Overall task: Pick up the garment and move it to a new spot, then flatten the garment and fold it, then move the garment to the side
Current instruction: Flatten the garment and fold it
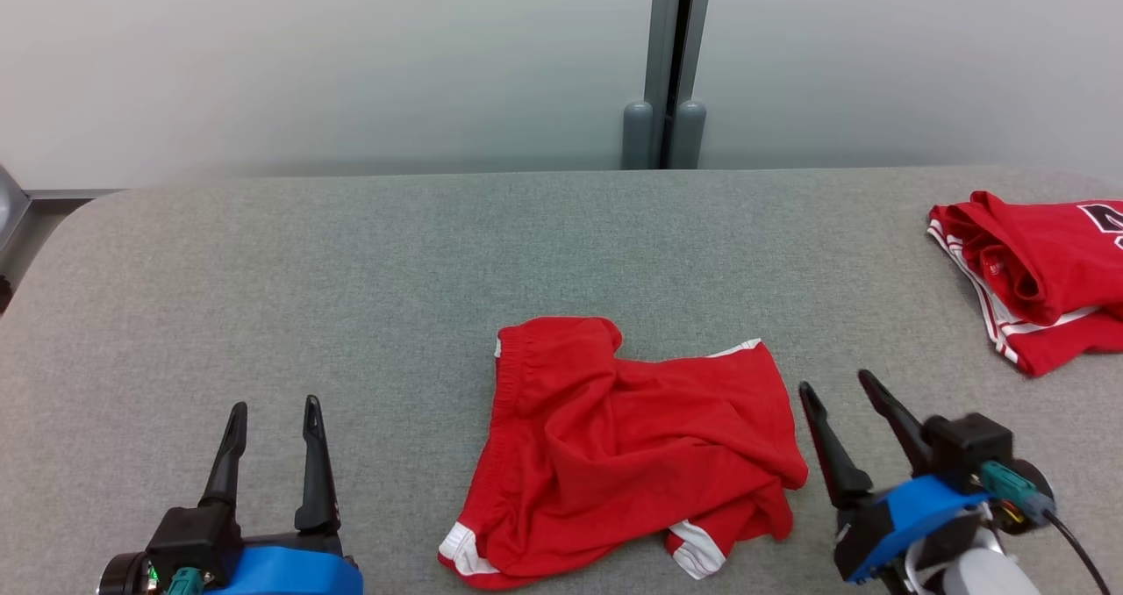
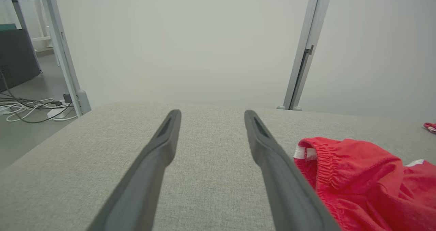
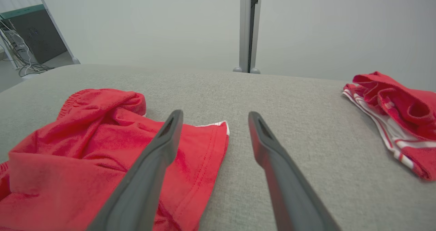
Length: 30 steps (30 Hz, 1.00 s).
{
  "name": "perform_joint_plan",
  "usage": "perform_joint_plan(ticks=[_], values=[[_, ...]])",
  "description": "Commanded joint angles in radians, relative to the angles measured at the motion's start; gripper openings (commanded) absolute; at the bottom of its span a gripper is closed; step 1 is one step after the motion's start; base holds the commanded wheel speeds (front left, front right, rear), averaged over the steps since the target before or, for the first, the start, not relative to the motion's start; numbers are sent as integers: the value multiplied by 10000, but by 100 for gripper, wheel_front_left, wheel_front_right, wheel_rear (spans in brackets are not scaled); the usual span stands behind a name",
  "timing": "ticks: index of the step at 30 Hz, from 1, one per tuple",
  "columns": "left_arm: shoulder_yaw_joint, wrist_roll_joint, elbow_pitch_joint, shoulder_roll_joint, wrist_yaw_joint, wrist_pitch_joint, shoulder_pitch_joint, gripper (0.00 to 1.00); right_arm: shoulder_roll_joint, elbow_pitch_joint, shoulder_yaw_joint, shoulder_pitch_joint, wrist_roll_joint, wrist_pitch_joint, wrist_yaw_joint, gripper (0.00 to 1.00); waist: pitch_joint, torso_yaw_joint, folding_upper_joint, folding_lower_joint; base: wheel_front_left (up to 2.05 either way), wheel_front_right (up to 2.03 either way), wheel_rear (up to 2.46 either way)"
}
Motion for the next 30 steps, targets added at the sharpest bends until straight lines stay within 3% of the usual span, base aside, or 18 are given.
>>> perform_joint_plan(ticks=[1,7,16,22,30], values=[[-24,73,-48,37,23,-46,50,100,46,-356,-422,460,-185,205,1,100,22,-30,0,0,0,0,0],[-69,102,-46,17,-11,-45,-46,100,301,-1335,-1150,1072,-593,926,1,100,64,-30,0,0,0,0,0],[-109,189,-64,42,-65,-46,-186,100,274,-1838,-1030,-13,-968,2064,1,100,142,172,0,0,0,0,0],[-175,119,-141,3,-98,-46,-341,100,74,-1077,-967,-644,-1067,2720,1,100,320,475,0,0,0,0,0],[-279,190,-59,-20,-87,-45,-605,100,-69,968,-1063,-1031,-1003,2623,1,100,578,907,0,0,0,0,0]])
